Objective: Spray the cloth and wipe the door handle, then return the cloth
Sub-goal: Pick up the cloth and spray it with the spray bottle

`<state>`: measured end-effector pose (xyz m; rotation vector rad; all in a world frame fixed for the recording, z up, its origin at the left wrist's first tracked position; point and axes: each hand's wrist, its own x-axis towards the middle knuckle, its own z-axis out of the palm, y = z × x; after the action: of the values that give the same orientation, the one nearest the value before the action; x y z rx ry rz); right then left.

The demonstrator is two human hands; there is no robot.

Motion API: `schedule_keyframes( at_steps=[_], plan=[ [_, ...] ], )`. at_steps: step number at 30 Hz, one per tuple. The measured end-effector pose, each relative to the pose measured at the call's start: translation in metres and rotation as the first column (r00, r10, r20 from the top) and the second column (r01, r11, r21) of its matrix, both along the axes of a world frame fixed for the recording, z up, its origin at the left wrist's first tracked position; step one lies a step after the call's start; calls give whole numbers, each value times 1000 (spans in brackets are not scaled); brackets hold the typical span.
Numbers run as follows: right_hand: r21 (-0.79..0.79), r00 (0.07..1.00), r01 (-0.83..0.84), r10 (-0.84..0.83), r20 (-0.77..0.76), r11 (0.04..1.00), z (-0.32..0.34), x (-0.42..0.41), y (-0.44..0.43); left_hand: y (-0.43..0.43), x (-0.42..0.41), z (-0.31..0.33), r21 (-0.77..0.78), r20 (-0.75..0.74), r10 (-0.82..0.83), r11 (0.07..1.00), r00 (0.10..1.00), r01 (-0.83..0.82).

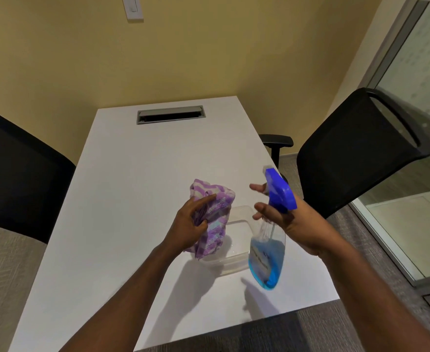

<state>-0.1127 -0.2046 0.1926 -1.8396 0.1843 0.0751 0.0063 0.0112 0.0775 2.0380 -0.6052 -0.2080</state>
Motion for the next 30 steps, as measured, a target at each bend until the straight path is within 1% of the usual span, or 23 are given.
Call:
schedule_keyframes(
  at_steps=[4, 8, 11, 14, 17, 22, 30],
  plan=[
    [5, 985, 112, -111, 134, 994, 2, 11, -1, -2, -5, 4, 74, 52, -50, 996, 997, 46],
    [-51, 970, 137, -124, 210, 989, -19, 25, -1, -5, -7, 3, 76, 54, -49, 996, 997, 45],
    [-94, 970, 138, -115, 216, 986, -42, 35, -1, -6, -7, 2, 35, 18, 2, 999, 1000, -3],
    [-103, 971, 137, -114, 209, 985, -65, 45, -5, -6, -6, -1, 18, -5, 38, 999, 999, -38],
    [-70, 974, 138, -123, 189, 988, -85, 55, -11, -7, -7, -3, 25, -18, 62, 998, 998, -61],
    [-32, 979, 137, -130, 157, 990, -110, 67, -11, -8, -13, -8, -13, -66, 113, 993, 991, -114],
    [71, 971, 177, -186, 150, 982, -134, 77, -12, -9, -16, -10, -42, -120, 144, 988, 982, -150]
  ],
)
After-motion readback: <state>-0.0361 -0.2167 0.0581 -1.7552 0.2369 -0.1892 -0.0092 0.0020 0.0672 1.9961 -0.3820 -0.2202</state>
